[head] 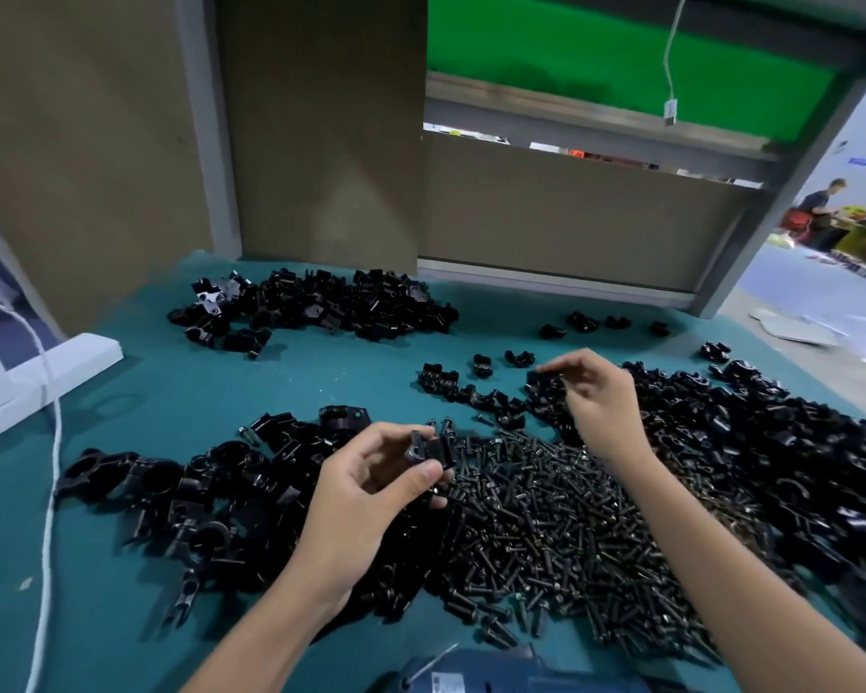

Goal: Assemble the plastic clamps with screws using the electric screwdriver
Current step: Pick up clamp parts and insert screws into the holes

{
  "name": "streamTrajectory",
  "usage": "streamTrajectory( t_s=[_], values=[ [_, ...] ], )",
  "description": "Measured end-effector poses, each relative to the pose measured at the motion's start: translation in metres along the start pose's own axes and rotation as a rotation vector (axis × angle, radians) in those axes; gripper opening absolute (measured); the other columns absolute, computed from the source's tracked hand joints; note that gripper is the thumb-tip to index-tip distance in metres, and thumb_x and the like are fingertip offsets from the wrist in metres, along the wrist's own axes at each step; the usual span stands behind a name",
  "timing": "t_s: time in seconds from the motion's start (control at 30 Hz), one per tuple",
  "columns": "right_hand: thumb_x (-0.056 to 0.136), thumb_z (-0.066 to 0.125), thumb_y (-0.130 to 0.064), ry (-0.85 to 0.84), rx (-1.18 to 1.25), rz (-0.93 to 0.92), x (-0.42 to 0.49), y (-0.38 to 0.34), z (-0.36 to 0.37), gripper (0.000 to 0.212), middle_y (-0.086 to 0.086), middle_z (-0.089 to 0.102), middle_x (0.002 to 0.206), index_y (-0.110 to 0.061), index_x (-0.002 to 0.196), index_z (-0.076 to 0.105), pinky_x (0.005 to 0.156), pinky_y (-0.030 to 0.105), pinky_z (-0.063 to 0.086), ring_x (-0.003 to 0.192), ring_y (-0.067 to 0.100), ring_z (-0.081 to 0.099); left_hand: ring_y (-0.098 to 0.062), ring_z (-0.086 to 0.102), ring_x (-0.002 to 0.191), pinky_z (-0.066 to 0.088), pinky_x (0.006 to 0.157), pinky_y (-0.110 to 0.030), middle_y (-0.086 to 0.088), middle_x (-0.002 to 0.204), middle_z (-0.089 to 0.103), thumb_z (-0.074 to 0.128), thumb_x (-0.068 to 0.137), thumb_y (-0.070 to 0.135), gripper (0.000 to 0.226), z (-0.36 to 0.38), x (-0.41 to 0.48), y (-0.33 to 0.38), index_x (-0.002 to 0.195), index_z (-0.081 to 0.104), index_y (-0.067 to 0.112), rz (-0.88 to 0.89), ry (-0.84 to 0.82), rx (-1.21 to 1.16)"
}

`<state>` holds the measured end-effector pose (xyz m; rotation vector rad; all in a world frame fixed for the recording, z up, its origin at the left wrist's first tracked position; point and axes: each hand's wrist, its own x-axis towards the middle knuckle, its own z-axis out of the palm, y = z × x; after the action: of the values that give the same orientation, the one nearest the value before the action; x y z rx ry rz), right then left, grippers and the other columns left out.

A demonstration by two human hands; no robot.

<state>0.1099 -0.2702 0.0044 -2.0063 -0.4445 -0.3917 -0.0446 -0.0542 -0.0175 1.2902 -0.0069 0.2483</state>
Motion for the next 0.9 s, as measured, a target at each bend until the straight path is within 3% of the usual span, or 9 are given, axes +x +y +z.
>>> streamTrajectory(
  t_s=[0.13, 0.3, 0.43, 0.5, 0.7, 0.9],
  values=[
    [0.085, 0.065, 0.009, -0.012, 0.167, -0.052, -0.043, -0.041, 0.012, 0.027, -0.007, 0.072, 0.087, -0.017, 0.089, 0.07, 0.072, 0.018, 0.055, 0.081, 0.009, 0.07, -0.027, 0.074, 0.084, 0.058, 0.077, -0.025, -0.004, 0.098, 0.076, 0.077, 0.068, 0.029, 0.027, 0.0, 0.001, -0.001, 0.096, 0.075, 0.031, 0.023, -0.02, 0.034],
    [0.081, 0.07, -0.006, 0.123, 0.049, -0.187, -0.082, -0.077, 0.046, 0.011, -0.015, 0.07, 0.088, -0.016, 0.085, 0.067, 0.074, 0.019, 0.054, 0.084, 0.003, 0.067, -0.013, 0.073, 0.09, 0.055, 0.077, -0.018, 0.001, 0.096, 0.077, 0.079, 0.064, 0.028, 0.031, 0.005, 0.002, -0.004, 0.094, 0.077, 0.031, 0.073, 0.045, 0.028],
    [0.086, 0.07, -0.007, 0.116, 0.059, -0.154, -0.098, -0.085, 0.069, 0.01, -0.013, 0.07, 0.09, -0.014, 0.086, 0.064, 0.079, 0.028, 0.056, 0.087, 0.003, 0.067, -0.013, 0.072, 0.094, 0.055, 0.078, -0.019, 0.001, 0.097, 0.077, 0.078, 0.064, 0.029, 0.027, 0.006, -0.001, -0.007, 0.091, 0.078, 0.035, 0.048, 0.105, -0.043],
    [0.085, 0.072, -0.005, 0.136, 0.1, -0.173, -0.101, -0.086, 0.072, 0.011, -0.013, 0.07, 0.093, -0.013, 0.085, 0.064, 0.082, 0.026, 0.055, 0.091, 0.002, 0.067, -0.011, 0.072, 0.093, 0.054, 0.077, -0.016, 0.001, 0.096, 0.077, 0.079, 0.063, 0.028, 0.027, 0.004, -0.002, -0.007, 0.089, 0.079, 0.034, 0.033, 0.126, -0.087],
    [0.081, 0.075, -0.001, 0.109, 0.271, -0.147, -0.108, -0.084, 0.069, 0.014, -0.008, 0.071, 0.102, -0.009, 0.088, 0.067, 0.083, 0.022, 0.055, 0.096, 0.005, 0.068, -0.023, 0.07, 0.102, 0.054, 0.093, -0.034, -0.01, 0.105, 0.075, 0.081, 0.061, 0.034, 0.058, 0.002, -0.001, -0.011, 0.112, 0.071, 0.008, 0.018, 0.115, -0.115],
    [0.08, 0.075, 0.002, 0.017, 0.32, -0.125, -0.108, -0.08, 0.066, 0.018, -0.004, 0.071, 0.106, -0.008, 0.093, 0.068, 0.087, 0.024, 0.055, 0.101, 0.006, 0.068, -0.015, 0.07, 0.102, 0.055, 0.089, -0.025, -0.003, 0.105, 0.076, 0.078, 0.063, 0.036, 0.058, -0.002, -0.003, -0.013, 0.114, 0.071, 0.01, 0.021, 0.104, -0.098]
  ],
)
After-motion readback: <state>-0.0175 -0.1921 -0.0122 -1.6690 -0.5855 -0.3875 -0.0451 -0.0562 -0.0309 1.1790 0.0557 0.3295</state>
